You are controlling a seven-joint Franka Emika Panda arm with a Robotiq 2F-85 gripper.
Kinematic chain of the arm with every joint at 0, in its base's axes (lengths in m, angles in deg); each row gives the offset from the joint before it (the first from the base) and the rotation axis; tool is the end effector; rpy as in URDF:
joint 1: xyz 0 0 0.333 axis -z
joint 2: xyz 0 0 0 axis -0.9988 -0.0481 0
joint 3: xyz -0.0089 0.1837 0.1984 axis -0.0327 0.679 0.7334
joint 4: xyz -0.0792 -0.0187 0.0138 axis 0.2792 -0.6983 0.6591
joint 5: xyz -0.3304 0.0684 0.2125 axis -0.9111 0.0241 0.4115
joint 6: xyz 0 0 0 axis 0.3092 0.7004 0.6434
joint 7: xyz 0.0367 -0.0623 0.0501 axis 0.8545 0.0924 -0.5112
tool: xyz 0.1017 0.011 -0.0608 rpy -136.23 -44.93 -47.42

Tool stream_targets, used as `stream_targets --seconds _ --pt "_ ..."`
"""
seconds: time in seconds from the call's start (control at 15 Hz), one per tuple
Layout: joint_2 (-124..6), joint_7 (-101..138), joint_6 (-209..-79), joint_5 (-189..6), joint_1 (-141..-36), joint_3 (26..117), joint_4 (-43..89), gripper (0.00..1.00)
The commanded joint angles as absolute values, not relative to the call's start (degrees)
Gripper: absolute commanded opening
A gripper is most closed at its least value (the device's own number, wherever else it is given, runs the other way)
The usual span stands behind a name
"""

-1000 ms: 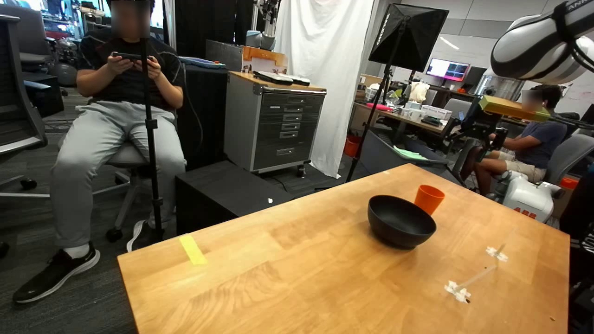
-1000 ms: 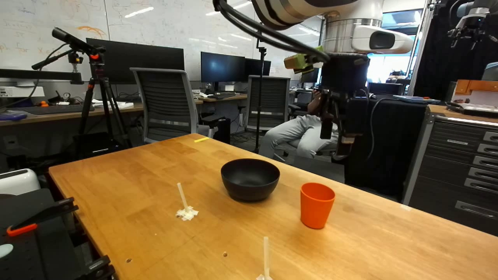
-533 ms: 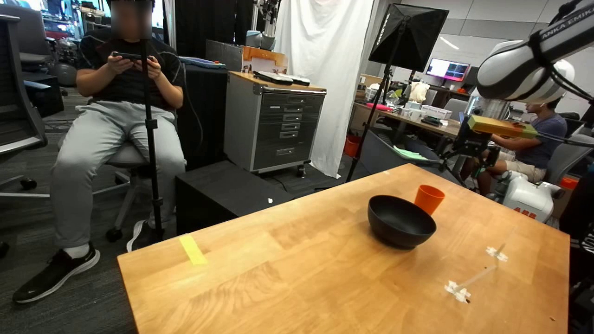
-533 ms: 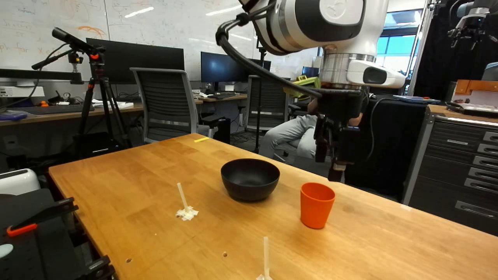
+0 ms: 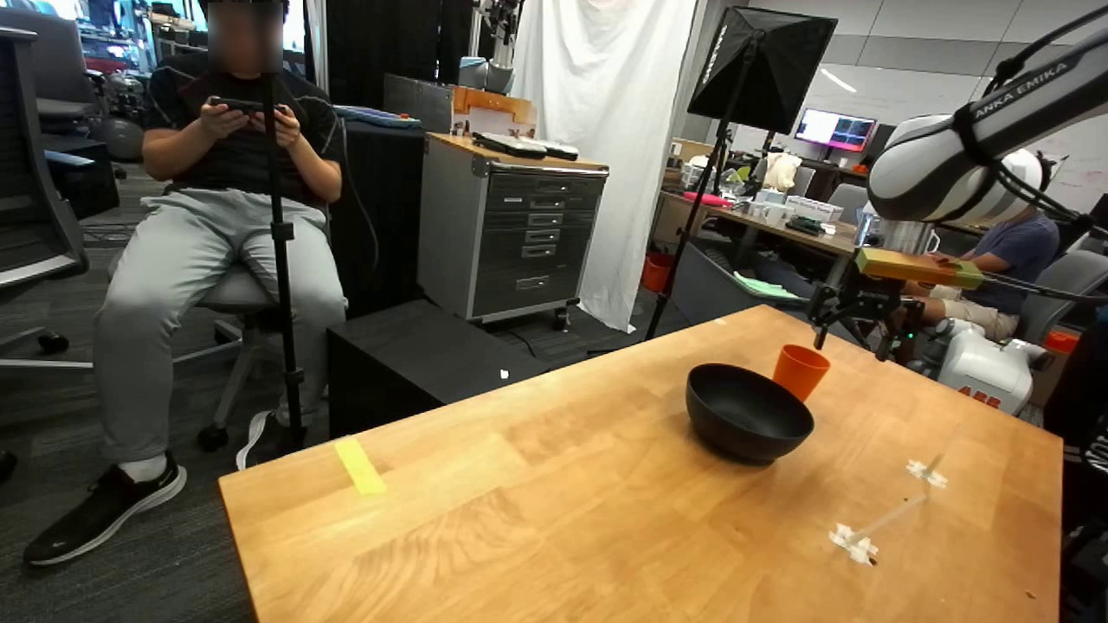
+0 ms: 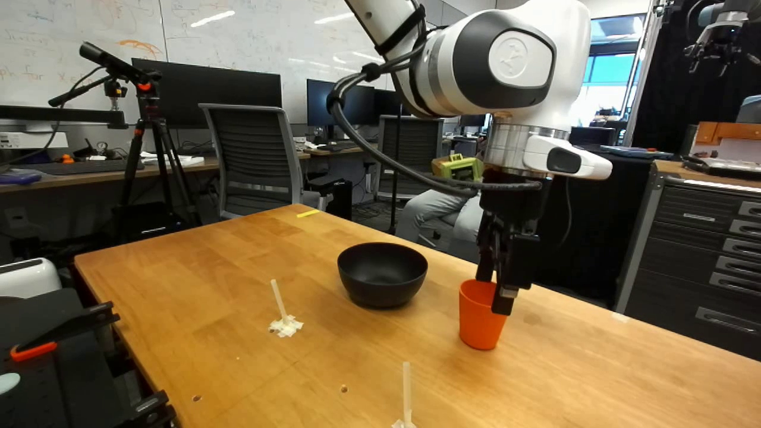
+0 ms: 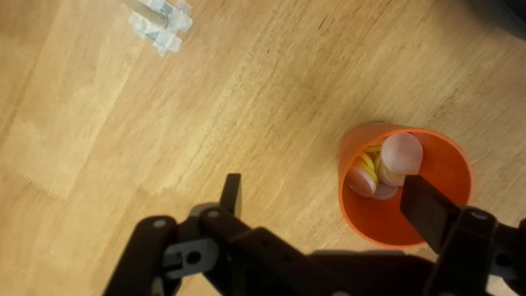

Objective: Pour the contents in the orange cup into the black bowl

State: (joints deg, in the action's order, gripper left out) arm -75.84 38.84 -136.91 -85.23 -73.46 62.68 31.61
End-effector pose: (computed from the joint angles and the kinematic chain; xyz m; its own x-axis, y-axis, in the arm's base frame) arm 0.5639 -0.2790 0.1817 0.6033 -0.7954 -0.0578 -0.7876 -0.6056 0.1139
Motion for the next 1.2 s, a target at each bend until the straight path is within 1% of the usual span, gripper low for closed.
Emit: stream_targets --seconds 0.0,0.73,0.8,1.07,1.13 --pt "-78.2 40.6 -136.7 -85.2 -74.7 61.4 28.3 1.00" --pt "-85.3 43.2 -135.9 -86.9 -77.1 60.7 21.8 1.00" --pt "-85.6 43.2 -135.9 -86.8 -77.2 60.7 21.6 0.82" --pt "-86.2 43.1 -136.1 -86.7 -77.2 60.5 21.1 0.51" --pt "-86.2 43.0 -136.0 -86.6 -77.1 60.6 21.0 0.42"
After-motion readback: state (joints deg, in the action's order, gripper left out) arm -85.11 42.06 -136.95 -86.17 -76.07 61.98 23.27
